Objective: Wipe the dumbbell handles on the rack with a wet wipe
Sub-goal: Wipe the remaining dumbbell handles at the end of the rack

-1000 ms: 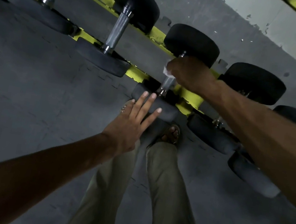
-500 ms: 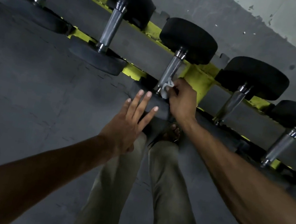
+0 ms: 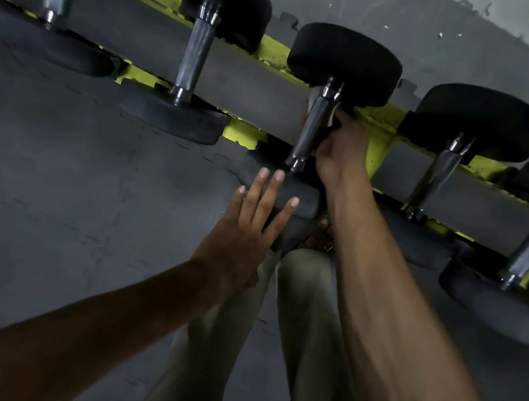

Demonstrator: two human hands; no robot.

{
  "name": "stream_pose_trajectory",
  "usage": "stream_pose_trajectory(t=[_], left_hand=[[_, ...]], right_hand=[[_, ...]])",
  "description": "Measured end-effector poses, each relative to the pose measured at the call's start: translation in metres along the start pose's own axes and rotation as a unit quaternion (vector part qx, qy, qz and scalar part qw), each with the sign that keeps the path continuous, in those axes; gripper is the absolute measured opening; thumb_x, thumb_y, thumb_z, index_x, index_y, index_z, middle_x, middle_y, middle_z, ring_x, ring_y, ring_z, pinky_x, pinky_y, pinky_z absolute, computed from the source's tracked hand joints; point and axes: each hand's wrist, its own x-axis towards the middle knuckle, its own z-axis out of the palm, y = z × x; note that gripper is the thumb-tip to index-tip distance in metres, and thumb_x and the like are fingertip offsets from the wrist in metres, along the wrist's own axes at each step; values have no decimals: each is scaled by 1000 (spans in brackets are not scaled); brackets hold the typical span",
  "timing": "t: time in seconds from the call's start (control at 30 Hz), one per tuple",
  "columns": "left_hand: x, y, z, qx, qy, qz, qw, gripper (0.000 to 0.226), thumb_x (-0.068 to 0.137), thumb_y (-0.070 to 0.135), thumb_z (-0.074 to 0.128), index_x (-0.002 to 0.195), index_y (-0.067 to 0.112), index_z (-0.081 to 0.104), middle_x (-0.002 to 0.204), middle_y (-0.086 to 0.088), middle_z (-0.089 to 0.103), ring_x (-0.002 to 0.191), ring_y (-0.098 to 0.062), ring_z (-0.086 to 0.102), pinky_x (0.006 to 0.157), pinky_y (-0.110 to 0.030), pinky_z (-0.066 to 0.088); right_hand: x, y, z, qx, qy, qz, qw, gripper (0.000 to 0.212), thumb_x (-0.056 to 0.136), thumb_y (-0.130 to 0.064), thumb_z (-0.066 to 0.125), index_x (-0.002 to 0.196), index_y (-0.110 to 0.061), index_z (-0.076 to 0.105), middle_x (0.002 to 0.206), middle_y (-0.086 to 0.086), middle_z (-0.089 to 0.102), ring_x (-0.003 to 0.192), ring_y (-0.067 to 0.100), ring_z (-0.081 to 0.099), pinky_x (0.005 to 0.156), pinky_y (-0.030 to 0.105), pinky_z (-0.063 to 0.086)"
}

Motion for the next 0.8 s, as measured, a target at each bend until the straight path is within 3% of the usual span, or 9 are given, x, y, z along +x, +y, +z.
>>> stream_pose_trajectory(t=[0.1,0.23,0.4,0.53,0.63,0.7,0.8], left_hand=[[1,-1,3,-17,8,-6,1000,129,88,59,62,157,-2,-29,158,-43,-29,154,-59,-8,125,-61,21],[0,0,4,-29,11,-8,999,131,86,60,64,158,-1,-27,160,-42,-26,154,-58,-6,124,-61,24],[1,0,6,-38,13,-9,999,124,91,57,60,158,-1,-27,160,-42,-28,154,-59,-8,124,-61,24],[2,0,7,-33,13,-6,999,124,92,57,58,156,-2,-30,159,-42,-29,153,-59,-9,124,-62,23],[2,0,4,-52,12,-6,999,114,96,52,50,156,-1,-31,159,-42,-29,153,-59,-10,124,-62,22],[2,1,3,-61,9,-5,998,104,99,47,41,156,0,-32,158,-42,-31,152,-60,-13,125,-63,19],[2,0,3,-61,7,-2,998,105,99,48,41,154,1,-36,157,-40,-35,152,-59,-17,127,-62,14]], right_hand=[[-1,3,2,-50,64,-65,995,24,102,-7,51,81,-14,61,67,-1,65,57,13,60,56,25,47],[7,-11,6,51,22,57,997,23,105,-12,37,117,-12,57,94,11,69,71,26,73,69,35,57],[-2,6,4,-86,64,-66,992,13,92,-8,53,93,-8,66,95,19,72,80,30,69,76,39,54],[12,-10,6,36,42,49,997,26,106,-15,33,112,-10,57,92,14,67,67,27,69,74,39,55],[6,-2,10,-3,83,-29,996,12,94,-18,52,93,-9,60,82,16,64,68,27,62,71,38,49],[-5,8,2,-149,130,-186,963,16,79,-17,67,87,-4,66,84,13,66,77,23,61,75,37,49],[-16,14,-5,-419,154,-397,802,12,83,-10,67,93,-5,71,95,9,68,86,23,64,77,35,52]])
